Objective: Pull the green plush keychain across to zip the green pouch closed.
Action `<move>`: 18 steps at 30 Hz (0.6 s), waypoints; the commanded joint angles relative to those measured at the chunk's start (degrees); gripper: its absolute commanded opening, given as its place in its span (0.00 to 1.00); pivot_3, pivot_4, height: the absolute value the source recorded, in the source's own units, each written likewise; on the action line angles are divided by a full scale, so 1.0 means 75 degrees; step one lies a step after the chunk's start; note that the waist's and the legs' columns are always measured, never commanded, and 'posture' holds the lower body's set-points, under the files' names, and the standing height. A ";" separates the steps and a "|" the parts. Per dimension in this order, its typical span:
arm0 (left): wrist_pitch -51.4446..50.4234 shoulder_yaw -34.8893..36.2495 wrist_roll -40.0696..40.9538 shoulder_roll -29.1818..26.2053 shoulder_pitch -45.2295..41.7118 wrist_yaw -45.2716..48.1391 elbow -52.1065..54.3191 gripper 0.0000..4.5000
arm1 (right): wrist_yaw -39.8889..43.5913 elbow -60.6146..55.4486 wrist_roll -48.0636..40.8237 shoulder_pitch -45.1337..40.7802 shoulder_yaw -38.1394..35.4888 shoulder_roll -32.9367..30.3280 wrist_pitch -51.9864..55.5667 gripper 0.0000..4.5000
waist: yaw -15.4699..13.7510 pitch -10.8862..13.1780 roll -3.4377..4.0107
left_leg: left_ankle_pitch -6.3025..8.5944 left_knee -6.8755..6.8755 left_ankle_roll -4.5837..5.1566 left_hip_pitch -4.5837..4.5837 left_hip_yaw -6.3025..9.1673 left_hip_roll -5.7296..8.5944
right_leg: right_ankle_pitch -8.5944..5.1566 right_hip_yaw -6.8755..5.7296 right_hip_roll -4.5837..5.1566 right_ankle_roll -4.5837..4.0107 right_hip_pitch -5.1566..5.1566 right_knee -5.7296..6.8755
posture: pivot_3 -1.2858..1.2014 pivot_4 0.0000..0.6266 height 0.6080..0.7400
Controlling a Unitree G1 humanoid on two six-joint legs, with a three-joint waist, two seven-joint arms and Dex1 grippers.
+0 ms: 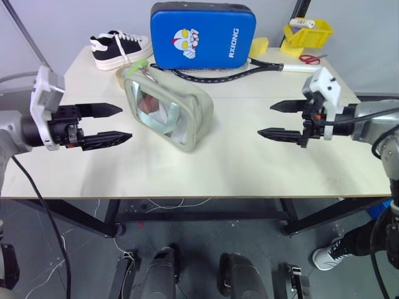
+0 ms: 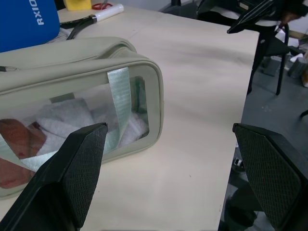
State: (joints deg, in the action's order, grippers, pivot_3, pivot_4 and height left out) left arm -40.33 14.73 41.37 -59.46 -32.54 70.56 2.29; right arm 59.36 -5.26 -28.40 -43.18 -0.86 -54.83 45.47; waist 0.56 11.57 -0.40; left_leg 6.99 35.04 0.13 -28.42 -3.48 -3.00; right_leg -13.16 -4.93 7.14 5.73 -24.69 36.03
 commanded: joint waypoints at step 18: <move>-0.0168 0.0880 0.0489 0.0240 -0.0665 -0.0833 -0.0327 0.99 | -0.0299 0.0149 0.0095 -0.1596 0.0418 0.0571 0.0543 1.00 | 0.0034 0.0000 0.0001 | 0.0000 -0.0001 0.0000 0.0000 -0.0011 -0.0003 | 0.0003 0.0011 0.0000 -0.0005 -0.0011 0.0002 | 0.52 0.24 0.87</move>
State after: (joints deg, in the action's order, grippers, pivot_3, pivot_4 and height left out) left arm -42.18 18.05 43.66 -57.55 -35.97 65.79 -0.18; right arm 57.84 -3.99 -28.04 -51.76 2.14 -51.04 48.52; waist 0.81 11.57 -0.40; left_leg 6.99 35.01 0.13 -28.44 -3.60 -3.05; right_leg -13.07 -4.81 7.13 5.59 -24.87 36.07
